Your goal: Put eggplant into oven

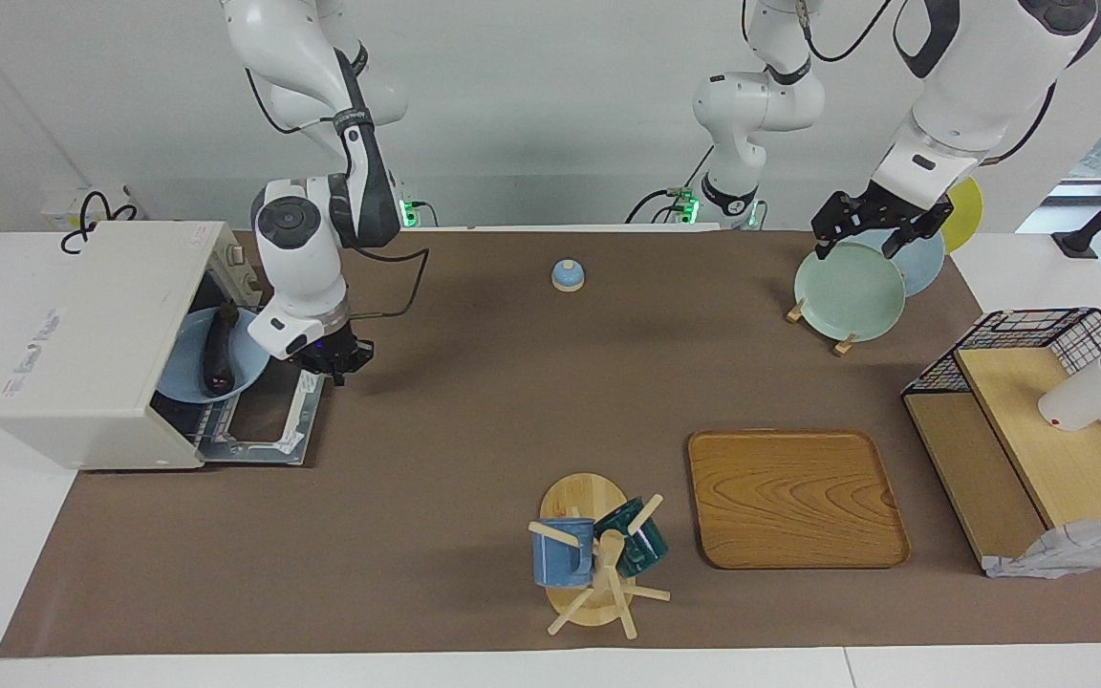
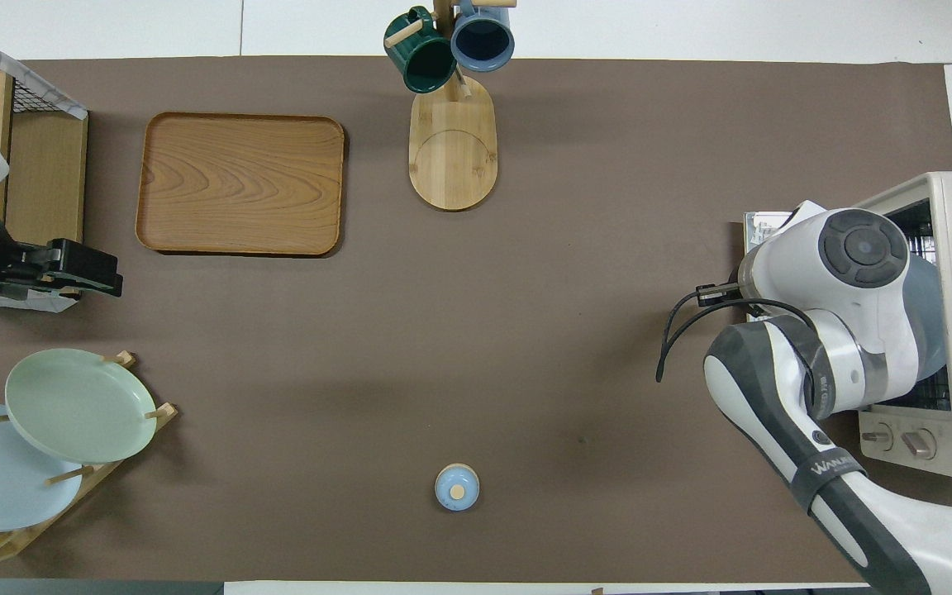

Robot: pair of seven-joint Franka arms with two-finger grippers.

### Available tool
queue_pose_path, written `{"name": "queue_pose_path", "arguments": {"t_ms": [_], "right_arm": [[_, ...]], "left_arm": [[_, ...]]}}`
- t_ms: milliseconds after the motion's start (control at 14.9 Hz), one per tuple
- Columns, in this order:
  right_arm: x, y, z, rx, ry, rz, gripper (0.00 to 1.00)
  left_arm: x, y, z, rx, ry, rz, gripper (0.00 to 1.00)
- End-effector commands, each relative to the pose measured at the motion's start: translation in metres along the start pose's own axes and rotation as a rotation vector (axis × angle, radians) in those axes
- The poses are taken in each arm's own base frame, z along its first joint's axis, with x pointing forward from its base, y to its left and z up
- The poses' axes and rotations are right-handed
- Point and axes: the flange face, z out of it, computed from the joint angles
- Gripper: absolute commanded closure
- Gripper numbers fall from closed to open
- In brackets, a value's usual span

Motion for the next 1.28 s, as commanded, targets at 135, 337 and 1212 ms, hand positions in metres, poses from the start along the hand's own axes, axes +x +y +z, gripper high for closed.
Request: {"name": "queue_pose_path", "arguments": {"t_ms": [135,337,1212], "right_arm": [[-0.002,0.01,0.025,-0.009,-0.026,0.021,1.0],[-0.004,0.011,0.034,-0.069,-0.038,-0.039,1.0],[-0.001,0.067,-0.036,-0.339,-0.109,-0.274,1.0]], "left_arm": [[-0.006,-0.004,-0.003,0.02,-0.002,-0.005,0.0],[-0.006,-0.004,-0.003,0.02,-0.002,-0.005,0.0],[-0.006,-0.004,-0.003,0.02,-0.002,-0.005,0.0]]}}
